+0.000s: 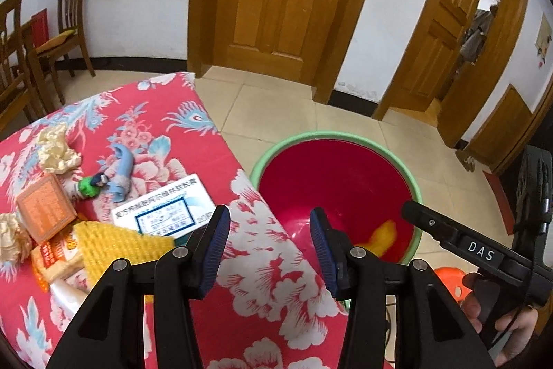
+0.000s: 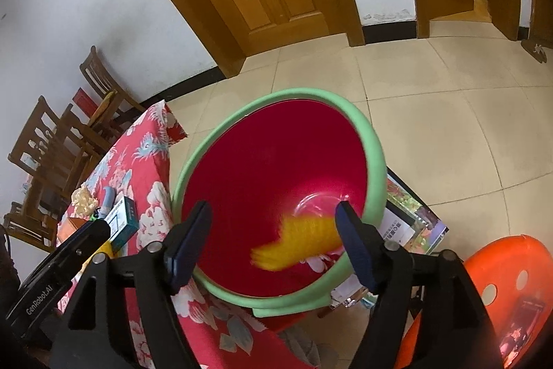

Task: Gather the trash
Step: 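Open the left tool over the bin while the right tool drops the foam net in, then grasp the crumpled white paper with the left tool while the right tool grasps another foam net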

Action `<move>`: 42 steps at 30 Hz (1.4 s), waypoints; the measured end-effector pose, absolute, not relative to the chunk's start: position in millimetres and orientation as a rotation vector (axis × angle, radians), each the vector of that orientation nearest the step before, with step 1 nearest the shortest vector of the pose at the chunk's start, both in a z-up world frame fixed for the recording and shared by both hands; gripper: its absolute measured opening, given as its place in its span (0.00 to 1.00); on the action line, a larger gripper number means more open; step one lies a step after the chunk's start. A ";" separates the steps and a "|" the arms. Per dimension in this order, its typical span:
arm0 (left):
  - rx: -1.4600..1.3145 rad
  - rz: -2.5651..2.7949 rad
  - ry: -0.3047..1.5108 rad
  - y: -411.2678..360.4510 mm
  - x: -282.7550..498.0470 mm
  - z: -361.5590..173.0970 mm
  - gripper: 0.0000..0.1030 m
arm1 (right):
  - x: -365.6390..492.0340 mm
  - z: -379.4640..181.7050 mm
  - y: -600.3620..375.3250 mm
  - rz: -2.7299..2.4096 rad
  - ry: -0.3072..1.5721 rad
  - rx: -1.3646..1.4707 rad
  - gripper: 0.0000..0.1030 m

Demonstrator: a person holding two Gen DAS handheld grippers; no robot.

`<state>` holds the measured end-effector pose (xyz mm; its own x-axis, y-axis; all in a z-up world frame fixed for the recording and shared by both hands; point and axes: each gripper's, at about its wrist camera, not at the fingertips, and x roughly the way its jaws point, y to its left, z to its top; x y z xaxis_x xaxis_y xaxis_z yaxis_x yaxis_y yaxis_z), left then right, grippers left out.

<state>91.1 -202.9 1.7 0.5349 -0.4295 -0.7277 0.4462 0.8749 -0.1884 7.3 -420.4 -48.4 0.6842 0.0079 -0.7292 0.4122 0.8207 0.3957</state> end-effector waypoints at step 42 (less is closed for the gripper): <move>-0.135 -0.147 0.788 4.2 82.8 20.8 0.53 | 24.6 -12.1 -257.5 0.011 0.808 0.421 0.75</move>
<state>82.8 4.2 20.8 0.6962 -0.1817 -0.6944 0.0813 0.9812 -0.1753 24.6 -257.5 -12.1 0.6953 0.1687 -0.6986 0.1488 0.9172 0.3695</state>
